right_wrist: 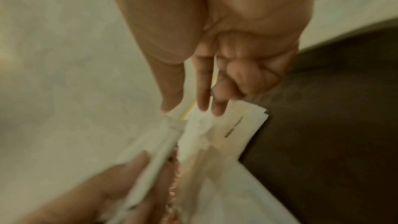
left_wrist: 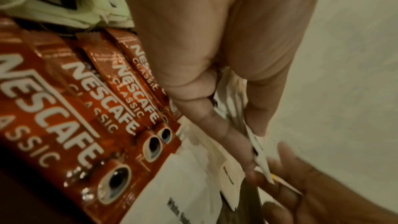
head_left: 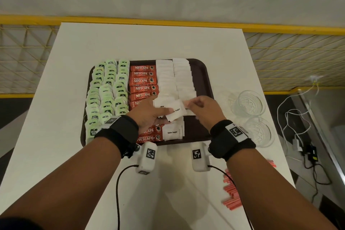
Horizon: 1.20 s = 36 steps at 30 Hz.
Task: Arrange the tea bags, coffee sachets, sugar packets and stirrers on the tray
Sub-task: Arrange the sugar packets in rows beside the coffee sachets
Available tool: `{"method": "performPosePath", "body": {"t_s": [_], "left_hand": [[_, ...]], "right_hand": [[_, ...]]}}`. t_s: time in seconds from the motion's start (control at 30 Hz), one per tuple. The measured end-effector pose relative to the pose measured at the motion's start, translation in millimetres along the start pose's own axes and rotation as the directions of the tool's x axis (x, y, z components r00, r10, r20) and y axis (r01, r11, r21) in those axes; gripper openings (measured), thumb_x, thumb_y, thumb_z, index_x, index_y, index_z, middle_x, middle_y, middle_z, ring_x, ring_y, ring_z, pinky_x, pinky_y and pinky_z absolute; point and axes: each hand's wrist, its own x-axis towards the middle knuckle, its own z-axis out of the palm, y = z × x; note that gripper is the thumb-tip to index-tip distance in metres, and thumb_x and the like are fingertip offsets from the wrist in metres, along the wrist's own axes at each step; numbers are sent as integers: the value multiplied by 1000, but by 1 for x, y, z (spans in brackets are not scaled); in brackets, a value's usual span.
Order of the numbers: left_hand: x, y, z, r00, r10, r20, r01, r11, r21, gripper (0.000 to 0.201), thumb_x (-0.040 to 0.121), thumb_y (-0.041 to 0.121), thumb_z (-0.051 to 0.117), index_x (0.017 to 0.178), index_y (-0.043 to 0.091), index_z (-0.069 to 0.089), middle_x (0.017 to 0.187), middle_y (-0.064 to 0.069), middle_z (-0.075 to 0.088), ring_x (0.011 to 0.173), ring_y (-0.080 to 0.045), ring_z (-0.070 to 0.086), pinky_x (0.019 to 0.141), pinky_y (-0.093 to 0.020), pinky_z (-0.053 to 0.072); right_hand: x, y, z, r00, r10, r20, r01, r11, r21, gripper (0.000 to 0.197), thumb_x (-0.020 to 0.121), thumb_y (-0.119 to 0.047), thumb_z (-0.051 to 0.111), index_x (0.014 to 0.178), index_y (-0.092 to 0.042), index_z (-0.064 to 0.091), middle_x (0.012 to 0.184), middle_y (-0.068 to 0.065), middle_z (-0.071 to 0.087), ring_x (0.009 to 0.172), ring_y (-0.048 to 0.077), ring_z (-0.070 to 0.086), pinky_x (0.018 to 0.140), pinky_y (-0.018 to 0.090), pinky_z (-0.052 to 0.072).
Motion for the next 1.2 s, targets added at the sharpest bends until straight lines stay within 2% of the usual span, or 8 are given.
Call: {"method": "performPosePath", "body": {"t_s": [0.1, 0.3, 0.5, 0.63, 0.77, 0.87, 0.97, 1.2], "left_hand": [[0, -1, 7, 1000, 13, 3, -13, 999, 35, 59, 81, -1, 73, 134, 12, 51, 123, -11, 67, 103, -25, 70, 76, -34, 60], [-2, 2, 1, 1000, -9, -17, 8, 999, -53, 42, 93, 9, 64, 133, 10, 51, 126, -15, 65, 102, -33, 71, 75, -33, 62], [-4, 3, -7, 997, -50, -55, 42, 990, -136, 34, 99, 8, 50, 133, 8, 49, 126, -17, 64, 100, -37, 71, 80, -37, 61], [-9, -3, -10, 999, -23, -23, 21, 996, -83, 37, 98, 7, 55, 134, 13, 50, 124, -19, 66, 103, -36, 70, 79, -34, 61], [-10, -7, -7, 1000, -6, 5, 6, 1000, 9, 44, 94, 7, 61, 136, 14, 50, 122, -15, 68, 101, -34, 71, 82, -35, 61], [-9, -10, 0, 999, -1, 33, -1, 998, 62, 51, 90, 8, 68, 137, 16, 49, 124, -15, 66, 101, -34, 71, 80, -34, 61], [-8, -12, 7, 999, -1, 44, -2, 997, 79, 58, 85, 8, 74, 137, 14, 49, 127, -19, 63, 100, -33, 71, 72, -30, 61], [-9, -5, 6, 1000, -12, 19, 12, 1000, 21, 40, 98, 8, 54, 136, 14, 47, 119, -15, 69, 99, -32, 72, 74, -30, 61]], "right_hand": [[-7, -7, 0, 981, 16, 195, -37, 994, 104, 17, 87, -22, 72, 100, -13, 65, 88, 5, 69, 62, 8, 59, 54, 21, 50], [-2, 17, -8, 985, 171, 18, -169, 940, 296, 20, 91, -8, 65, 109, 2, 63, 88, 13, 67, 63, 13, 60, 61, 23, 55], [5, 30, 0, 977, 204, -59, -198, 975, 102, 15, 92, -13, 66, 104, -7, 60, 82, 8, 68, 61, 13, 64, 58, 20, 56], [8, 31, 7, 976, 186, -111, -192, 980, -46, 18, 89, -25, 69, 93, -11, 59, 83, 6, 69, 58, 14, 66, 65, 31, 59], [5, 27, 5, 974, 79, -211, -123, 971, -205, 26, 86, -37, 68, 90, -14, 58, 84, 1, 64, 78, 18, 63, 77, 34, 53], [-7, 8, 3, 1000, 12, -1, -12, 995, -103, 30, 89, -43, 65, 97, -15, 64, 91, 0, 67, 80, 12, 61, 71, 26, 51], [-18, -5, 2, 975, 19, 221, -30, 998, 47, 17, 89, -28, 69, 99, -14, 65, 93, 8, 70, 69, 9, 61, 58, 21, 51], [-7, 25, -14, 996, 89, -30, -88, 996, 20, 11, 93, -21, 64, 95, -10, 64, 86, 9, 68, 61, 10, 60, 58, 23, 50]]}}
